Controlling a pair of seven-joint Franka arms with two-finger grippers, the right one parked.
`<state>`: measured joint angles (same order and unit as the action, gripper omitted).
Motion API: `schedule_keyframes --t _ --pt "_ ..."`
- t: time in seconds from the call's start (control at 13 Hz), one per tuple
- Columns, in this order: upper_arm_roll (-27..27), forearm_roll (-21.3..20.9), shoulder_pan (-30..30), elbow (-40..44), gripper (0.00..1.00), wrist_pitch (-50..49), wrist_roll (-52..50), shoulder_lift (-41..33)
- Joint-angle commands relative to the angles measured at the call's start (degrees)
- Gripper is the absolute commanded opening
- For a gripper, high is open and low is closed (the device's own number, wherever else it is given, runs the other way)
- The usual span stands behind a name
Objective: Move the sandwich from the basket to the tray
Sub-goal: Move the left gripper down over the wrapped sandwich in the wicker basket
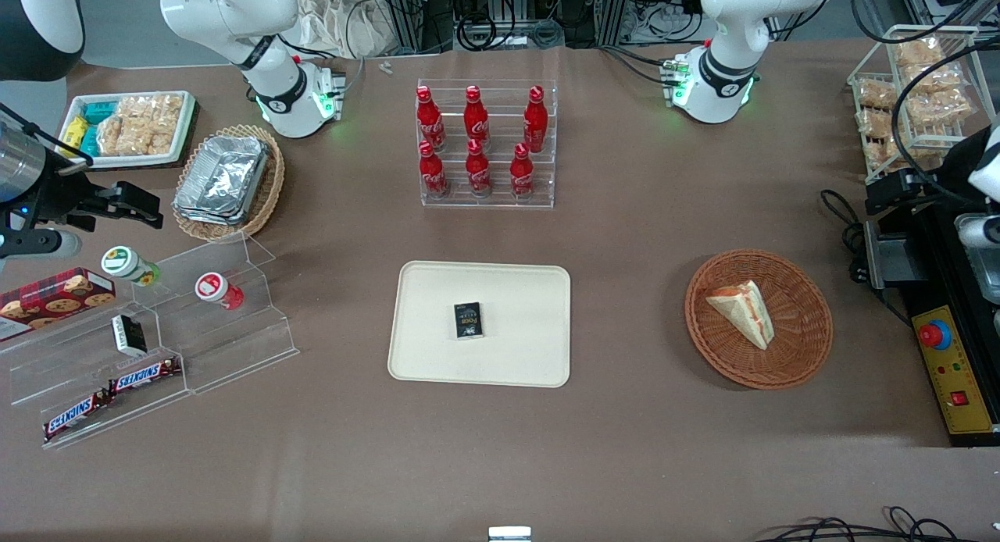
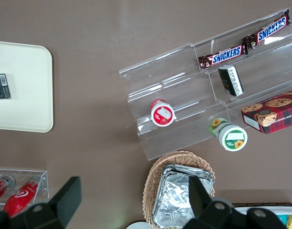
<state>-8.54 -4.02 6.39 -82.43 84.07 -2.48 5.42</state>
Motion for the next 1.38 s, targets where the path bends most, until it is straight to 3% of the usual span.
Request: schedule_keyframes --t 0.0,0.38,0.62,1.0,1.31 --pt "-0.34 -3.09 -2.43 -0.35 1.0 1.44 -0.25 0.29" --pt "0.36 -1.52 -3.41 -0.27 1.0 1.62 -0.25 1.52" --pt "5.27 0.41 -6.56 -1.41 1.0 2.41 -0.86 1.87" --pt "5.55 2.18 -5.96 -15.71 1.0 13.29 -1.04 -2.95" --pt "5.38 2.26 -6.39 -23.81 1.0 22.6 -4.28 -0.95"
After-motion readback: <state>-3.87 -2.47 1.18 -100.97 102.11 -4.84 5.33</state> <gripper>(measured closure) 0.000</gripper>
